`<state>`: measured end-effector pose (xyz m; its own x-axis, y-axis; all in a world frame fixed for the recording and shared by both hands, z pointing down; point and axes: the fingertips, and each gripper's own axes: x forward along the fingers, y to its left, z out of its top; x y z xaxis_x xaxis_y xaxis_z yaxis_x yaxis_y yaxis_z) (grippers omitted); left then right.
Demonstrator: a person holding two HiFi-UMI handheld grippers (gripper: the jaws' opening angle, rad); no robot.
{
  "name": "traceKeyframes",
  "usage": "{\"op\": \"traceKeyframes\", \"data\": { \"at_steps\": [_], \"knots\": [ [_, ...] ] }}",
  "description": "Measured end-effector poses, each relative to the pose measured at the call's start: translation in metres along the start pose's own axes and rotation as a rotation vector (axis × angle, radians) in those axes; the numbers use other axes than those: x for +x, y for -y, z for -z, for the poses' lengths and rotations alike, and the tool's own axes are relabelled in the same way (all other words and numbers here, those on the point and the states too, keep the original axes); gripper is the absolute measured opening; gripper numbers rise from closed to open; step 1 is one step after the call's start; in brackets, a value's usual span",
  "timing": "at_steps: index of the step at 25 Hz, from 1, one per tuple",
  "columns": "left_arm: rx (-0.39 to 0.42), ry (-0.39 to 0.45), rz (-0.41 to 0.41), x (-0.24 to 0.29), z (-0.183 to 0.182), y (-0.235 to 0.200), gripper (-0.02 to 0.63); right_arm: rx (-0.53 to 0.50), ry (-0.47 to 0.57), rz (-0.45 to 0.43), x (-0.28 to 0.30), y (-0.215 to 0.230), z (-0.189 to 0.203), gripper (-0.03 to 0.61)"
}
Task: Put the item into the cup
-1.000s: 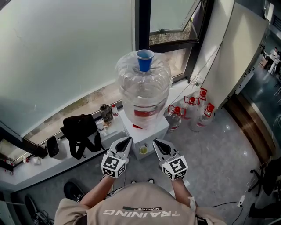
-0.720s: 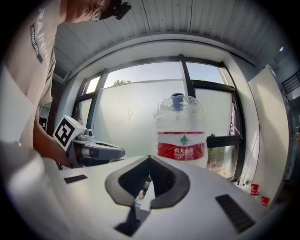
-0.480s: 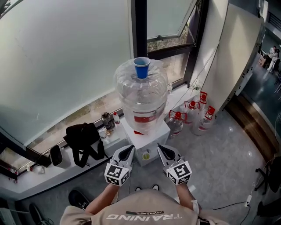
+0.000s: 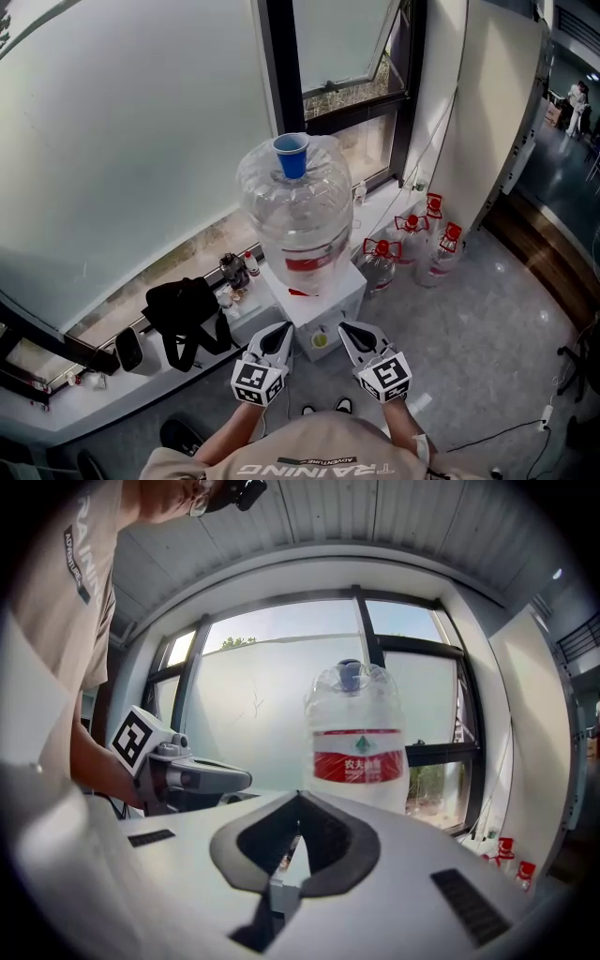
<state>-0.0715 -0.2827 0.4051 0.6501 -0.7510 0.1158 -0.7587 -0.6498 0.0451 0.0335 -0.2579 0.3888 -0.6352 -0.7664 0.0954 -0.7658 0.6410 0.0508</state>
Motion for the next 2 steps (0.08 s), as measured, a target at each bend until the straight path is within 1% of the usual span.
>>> {"op": "traceKeyframes", "data": {
  "at_steps": [2],
  "knots": [
    [0.001,0.004,0.000,0.0049,0.0002,-0.0014,0.008,-0.005,-0.001,-0.001,0.0018,0.0028,0.0013,0.011]
  ]
}}
